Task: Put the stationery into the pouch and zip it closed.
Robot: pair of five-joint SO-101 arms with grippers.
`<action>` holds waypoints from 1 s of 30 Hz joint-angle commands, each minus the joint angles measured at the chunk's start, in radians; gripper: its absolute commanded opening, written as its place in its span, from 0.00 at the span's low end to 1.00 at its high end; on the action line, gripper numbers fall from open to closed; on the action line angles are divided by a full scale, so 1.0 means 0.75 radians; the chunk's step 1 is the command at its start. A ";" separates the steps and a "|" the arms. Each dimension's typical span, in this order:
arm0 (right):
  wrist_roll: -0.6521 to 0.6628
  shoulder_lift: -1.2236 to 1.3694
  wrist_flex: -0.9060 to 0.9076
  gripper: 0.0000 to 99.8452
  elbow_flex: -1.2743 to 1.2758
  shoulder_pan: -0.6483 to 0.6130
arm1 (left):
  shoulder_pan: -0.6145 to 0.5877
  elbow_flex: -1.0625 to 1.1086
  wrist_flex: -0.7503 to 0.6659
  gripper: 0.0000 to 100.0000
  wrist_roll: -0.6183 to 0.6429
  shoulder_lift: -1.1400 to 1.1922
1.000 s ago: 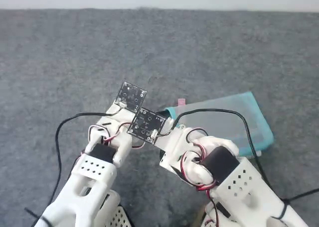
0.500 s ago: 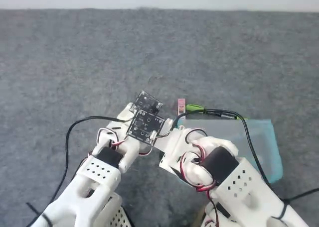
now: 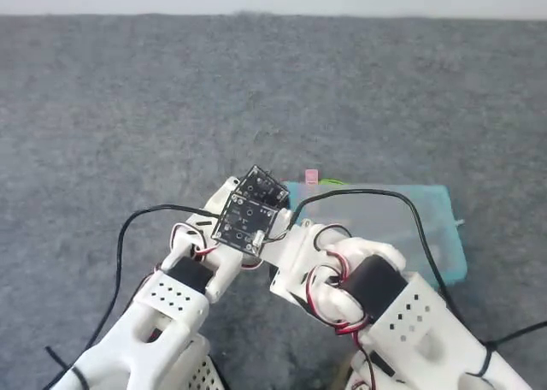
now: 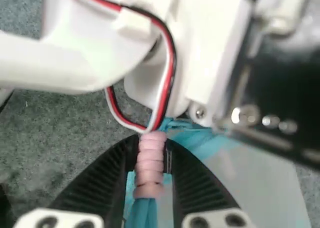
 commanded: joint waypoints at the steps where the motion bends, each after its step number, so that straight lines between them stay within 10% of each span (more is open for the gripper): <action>1: 0.033 -0.028 -0.011 0.01 -0.010 0.075 | -0.076 -0.030 -0.053 0.01 0.000 -0.006; 8: 0.106 -0.026 -0.028 0.01 -0.020 0.459 | -0.311 -0.087 -0.049 0.01 0.188 -0.006; 30: -0.016 0.443 -0.038 0.01 -0.276 0.801 | -0.499 -0.150 0.098 0.01 0.376 -0.006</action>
